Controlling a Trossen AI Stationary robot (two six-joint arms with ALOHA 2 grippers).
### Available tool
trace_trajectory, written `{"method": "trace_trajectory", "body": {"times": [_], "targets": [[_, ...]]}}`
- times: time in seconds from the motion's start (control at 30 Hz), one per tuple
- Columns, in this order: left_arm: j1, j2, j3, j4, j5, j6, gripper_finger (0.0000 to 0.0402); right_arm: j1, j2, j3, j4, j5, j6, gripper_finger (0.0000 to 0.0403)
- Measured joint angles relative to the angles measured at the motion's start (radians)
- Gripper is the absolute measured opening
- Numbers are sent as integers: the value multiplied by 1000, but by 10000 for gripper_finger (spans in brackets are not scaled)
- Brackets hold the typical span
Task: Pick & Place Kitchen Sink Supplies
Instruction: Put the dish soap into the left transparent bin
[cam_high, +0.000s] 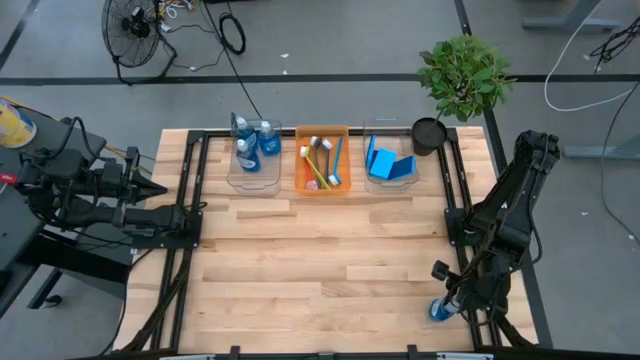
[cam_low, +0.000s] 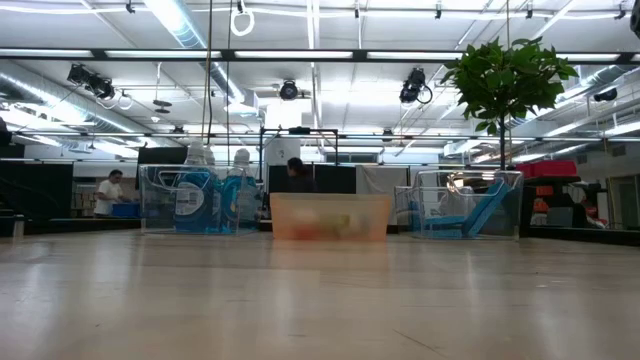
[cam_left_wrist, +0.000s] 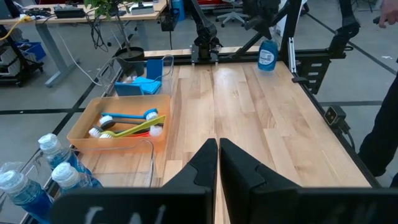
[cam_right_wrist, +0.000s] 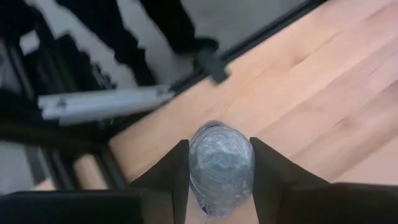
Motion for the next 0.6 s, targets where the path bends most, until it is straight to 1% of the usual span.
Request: {"method": "trace_trajectory", "body": {"times": [0.27,0.4,0.6], "targets": [[0,0,0,0,0,0,23,-126,-1,112,-25,1,-53,122],[0,0,0,0,0,0,23,-206,13,183,-76,2,-72,122],[0,0,0,0,0,0,23,-330,69,304,-115,48,-132,122]]}}
